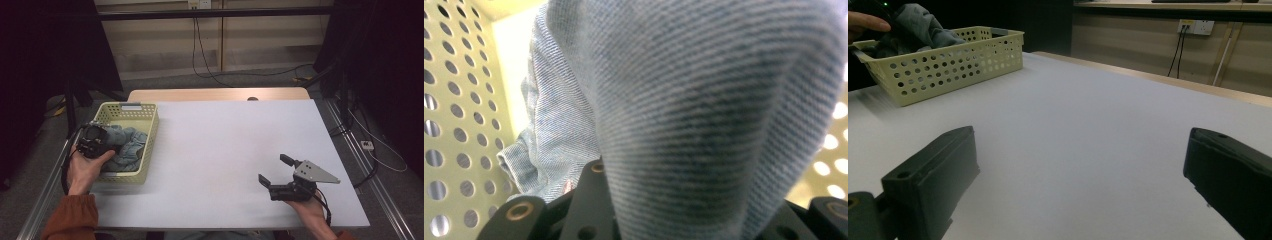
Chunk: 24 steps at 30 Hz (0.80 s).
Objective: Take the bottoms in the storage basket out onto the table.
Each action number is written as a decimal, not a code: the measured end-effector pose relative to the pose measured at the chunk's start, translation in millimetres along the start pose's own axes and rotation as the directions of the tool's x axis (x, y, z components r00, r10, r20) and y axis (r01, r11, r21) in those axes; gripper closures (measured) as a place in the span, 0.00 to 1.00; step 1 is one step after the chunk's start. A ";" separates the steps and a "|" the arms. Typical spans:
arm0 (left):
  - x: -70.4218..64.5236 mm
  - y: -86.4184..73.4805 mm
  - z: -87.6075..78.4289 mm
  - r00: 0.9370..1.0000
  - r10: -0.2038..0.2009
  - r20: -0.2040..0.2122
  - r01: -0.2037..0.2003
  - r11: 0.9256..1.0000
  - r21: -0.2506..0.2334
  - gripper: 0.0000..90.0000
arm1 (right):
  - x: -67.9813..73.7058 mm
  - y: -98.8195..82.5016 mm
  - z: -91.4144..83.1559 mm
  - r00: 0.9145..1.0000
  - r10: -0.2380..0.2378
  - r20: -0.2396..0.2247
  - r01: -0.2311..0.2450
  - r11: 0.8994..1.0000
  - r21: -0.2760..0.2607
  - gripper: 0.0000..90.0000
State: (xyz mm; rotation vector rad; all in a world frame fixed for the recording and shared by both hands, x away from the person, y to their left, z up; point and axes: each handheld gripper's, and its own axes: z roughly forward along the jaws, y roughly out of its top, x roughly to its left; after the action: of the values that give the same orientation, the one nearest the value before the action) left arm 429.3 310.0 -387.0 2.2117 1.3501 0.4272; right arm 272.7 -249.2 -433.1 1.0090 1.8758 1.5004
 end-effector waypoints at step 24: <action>-1.4 -0.8 -41.0 0.999 -0.021 -0.038 0.009 0.956 -0.293 0.81 | -1.0 0.1 -0.3 1.000 0.007 -0.001 -0.007 1.000 -0.007 0.01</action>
State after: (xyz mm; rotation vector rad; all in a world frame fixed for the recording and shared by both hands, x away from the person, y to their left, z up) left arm 407.2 319.6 -353.8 1.9578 1.2342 0.6274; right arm 273.2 -250.1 -432.9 1.0135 1.8682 1.5101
